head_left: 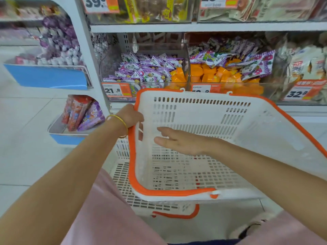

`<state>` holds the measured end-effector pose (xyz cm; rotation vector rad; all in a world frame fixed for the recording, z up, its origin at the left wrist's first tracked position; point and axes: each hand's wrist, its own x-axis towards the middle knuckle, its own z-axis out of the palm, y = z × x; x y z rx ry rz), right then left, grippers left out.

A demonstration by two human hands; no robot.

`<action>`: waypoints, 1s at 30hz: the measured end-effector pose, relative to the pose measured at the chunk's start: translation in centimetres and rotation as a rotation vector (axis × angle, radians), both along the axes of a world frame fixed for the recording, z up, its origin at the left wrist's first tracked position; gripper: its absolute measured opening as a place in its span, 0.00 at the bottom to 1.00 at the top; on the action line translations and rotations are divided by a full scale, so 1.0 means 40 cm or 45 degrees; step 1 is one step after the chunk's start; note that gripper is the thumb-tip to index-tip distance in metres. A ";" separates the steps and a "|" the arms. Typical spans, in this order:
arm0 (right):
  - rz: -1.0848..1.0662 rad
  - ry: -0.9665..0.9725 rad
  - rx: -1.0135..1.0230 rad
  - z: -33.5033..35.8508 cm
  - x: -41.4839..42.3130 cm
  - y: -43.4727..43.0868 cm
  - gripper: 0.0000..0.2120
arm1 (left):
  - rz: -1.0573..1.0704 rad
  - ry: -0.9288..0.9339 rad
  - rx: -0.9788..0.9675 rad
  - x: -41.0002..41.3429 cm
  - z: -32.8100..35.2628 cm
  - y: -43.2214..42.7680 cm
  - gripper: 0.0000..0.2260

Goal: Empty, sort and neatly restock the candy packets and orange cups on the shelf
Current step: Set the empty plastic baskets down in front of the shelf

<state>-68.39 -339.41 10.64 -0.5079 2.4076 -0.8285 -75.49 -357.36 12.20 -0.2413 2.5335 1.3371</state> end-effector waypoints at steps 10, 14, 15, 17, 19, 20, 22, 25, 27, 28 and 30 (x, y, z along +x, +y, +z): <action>-0.552 -0.567 -0.197 0.002 0.050 0.157 0.52 | -0.120 -0.140 0.293 0.028 -0.043 0.337 0.24; -0.657 -0.600 -0.168 -0.032 0.077 0.247 0.24 | -0.145 -0.219 0.391 0.058 -0.096 0.474 0.25; -0.690 -0.572 -0.142 -0.040 0.087 0.266 0.11 | -0.155 -0.247 0.407 0.066 -0.116 0.502 0.24; -0.765 -0.537 -0.101 -0.055 0.098 0.298 0.09 | -0.180 -0.292 0.431 0.079 -0.160 0.550 0.22; -0.815 -0.498 -0.044 -0.089 0.104 0.319 0.12 | -0.195 -0.343 0.468 0.085 -0.207 0.587 0.20; -0.839 -0.477 -0.017 -0.109 0.100 0.327 0.12 | -0.194 -0.358 0.474 0.084 -0.226 0.598 0.18; -0.871 -0.469 0.013 -0.149 0.086 0.338 0.09 | -0.171 -0.377 0.478 0.077 -0.265 0.613 0.17; -0.866 -0.478 0.030 -0.200 0.064 0.339 0.08 | -0.183 -0.403 0.487 0.067 -0.322 0.617 0.09; -0.871 -0.481 0.054 -0.233 0.054 0.341 0.11 | -0.201 -0.407 0.481 0.070 -0.358 0.615 0.07; -0.879 -0.488 0.073 -0.250 0.051 0.343 0.13 | -0.222 -0.415 0.497 0.070 -0.377 0.616 0.07; -0.907 -0.470 0.038 -0.276 0.049 0.345 0.13 | -0.264 -0.455 0.525 0.071 -0.409 0.616 0.10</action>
